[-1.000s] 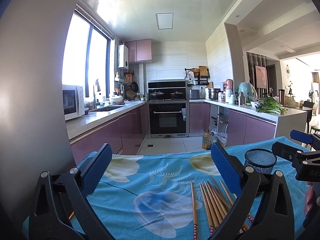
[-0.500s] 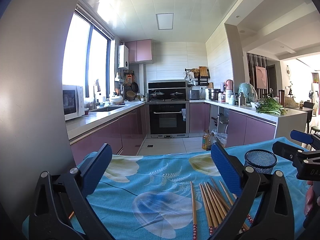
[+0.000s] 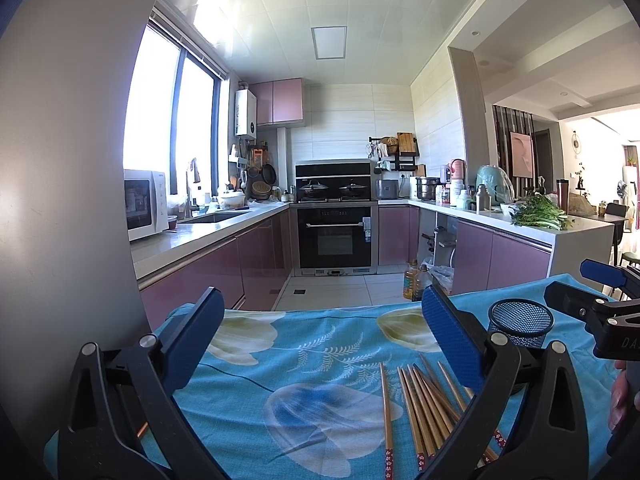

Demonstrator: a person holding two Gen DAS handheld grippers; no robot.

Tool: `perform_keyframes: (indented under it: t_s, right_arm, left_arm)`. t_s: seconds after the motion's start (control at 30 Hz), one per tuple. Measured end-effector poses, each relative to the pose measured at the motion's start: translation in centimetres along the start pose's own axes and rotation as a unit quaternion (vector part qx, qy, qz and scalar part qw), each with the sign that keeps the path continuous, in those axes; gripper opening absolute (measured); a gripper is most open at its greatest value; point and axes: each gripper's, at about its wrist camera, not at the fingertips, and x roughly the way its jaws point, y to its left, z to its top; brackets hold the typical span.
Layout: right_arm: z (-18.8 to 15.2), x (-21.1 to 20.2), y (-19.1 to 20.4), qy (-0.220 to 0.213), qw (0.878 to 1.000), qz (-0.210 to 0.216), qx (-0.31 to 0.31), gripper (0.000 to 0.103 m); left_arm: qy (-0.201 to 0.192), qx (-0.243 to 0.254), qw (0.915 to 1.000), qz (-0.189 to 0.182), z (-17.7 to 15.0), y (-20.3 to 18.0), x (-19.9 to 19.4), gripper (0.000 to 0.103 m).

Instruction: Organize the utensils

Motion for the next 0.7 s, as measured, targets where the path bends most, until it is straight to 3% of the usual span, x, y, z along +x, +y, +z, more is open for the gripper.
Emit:
perform_keyframes:
  t_s: [0.7]
  right_arm:
    - [0.02, -0.03, 0.05, 0.002, 1.0, 0.002, 0.002, 0.097]
  left_arm:
    - [0.001, 0.0, 1.0, -0.002, -0.06, -0.2, 0.24, 0.097]
